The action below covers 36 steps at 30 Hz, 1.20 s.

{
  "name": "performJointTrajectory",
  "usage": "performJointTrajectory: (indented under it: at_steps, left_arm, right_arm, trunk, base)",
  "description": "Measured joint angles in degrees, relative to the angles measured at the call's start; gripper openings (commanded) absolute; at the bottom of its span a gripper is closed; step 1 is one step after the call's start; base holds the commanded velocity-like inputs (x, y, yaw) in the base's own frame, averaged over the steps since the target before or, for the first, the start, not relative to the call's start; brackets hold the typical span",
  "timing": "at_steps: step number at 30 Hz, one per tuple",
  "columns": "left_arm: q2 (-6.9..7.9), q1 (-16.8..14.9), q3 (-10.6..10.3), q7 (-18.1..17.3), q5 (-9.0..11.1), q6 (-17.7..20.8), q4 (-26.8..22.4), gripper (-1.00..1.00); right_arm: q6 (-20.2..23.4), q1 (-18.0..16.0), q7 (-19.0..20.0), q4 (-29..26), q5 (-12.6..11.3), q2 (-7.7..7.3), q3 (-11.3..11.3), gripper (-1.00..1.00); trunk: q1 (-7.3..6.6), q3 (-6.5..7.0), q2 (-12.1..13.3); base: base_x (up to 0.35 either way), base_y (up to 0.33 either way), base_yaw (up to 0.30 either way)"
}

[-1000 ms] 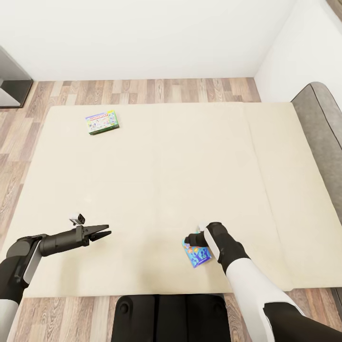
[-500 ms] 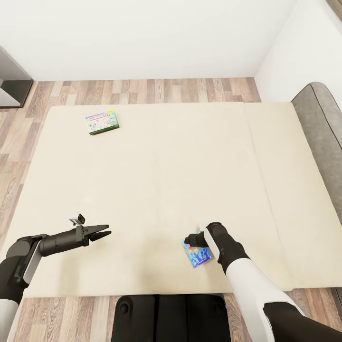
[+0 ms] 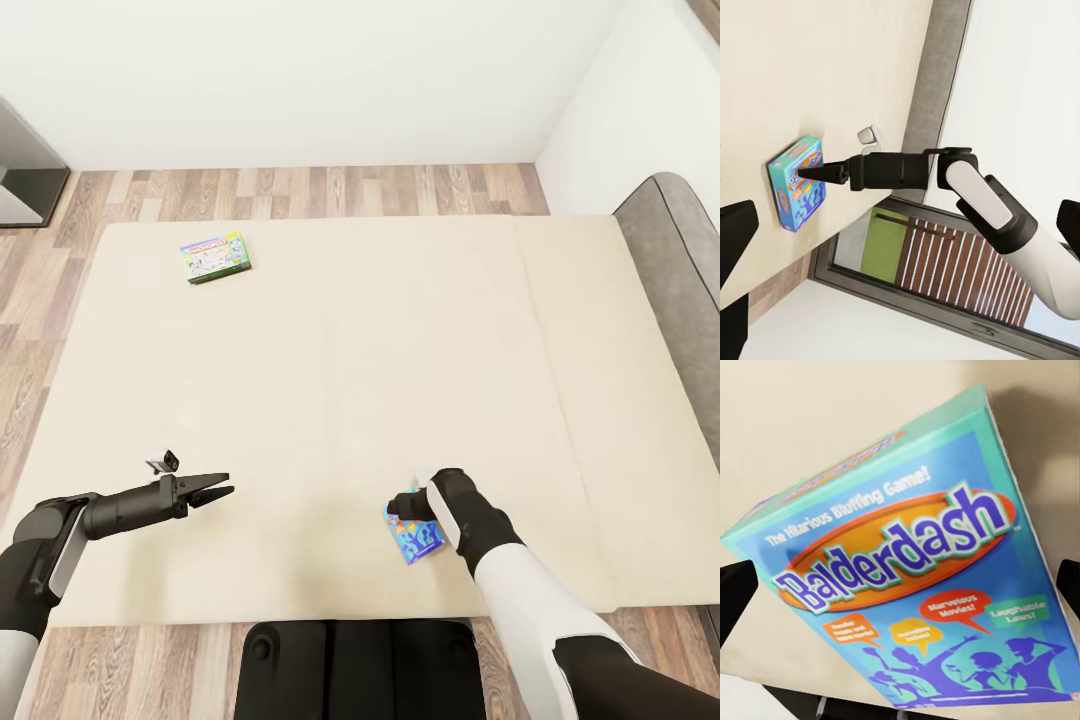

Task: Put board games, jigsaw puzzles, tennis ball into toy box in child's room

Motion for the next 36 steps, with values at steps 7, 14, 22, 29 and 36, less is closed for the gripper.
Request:
performJointTrajectory:
  at_steps: [7, 14, 22, 29, 36]
  left_arm:
    - [0.0, 0.0, -0.03, -0.01, 0.0, 0.0, 0.01, 1.0]
    - [0.0, 0.0, -0.04, -0.02, 0.0, 0.0, 0.01, 1.0]
    - [0.0, 0.0, -0.06, -0.04, 0.0, 0.0, 0.01, 1.0]
    - [0.0, 0.0, -0.08, -0.03, 0.0, 0.0, 0.0, 1.0]
    - [0.0, 0.0, -0.07, -0.03, 0.0, 0.0, 0.0, 1.0]
  right_arm:
    - [0.0, 0.0, 0.0, 0.0, 0.0, 0.0, 0.07, 1.0]
    - [0.02, 0.0, 0.0, 0.0, -0.02, 0.0, 0.08, 1.0]
    - [0.16, 0.0, 0.0, 0.73, -0.08, 0.0, 0.09, 1.0]
    - [0.15, 0.0, 0.0, 1.48, -0.08, 0.0, 0.08, 1.0]
    - [0.1, 0.0, 0.0, 1.62, 0.0, 0.0, 0.08, 1.0]
  trunk:
    - [0.0, 0.0, 0.0]
    - [0.0, 0.0, 0.0]
    - [0.0, 0.0, 0.0]
    - [0.0, 0.0, 0.0]
    - [0.0, 0.0, 0.0]
  base:
    - [0.0, 0.009, 0.0]
    - [0.0, 0.0, 0.0]
    - [0.0, 0.0, 0.0]
    - [0.0, 0.0, 0.0]
    - [0.0, 0.0, 0.0]
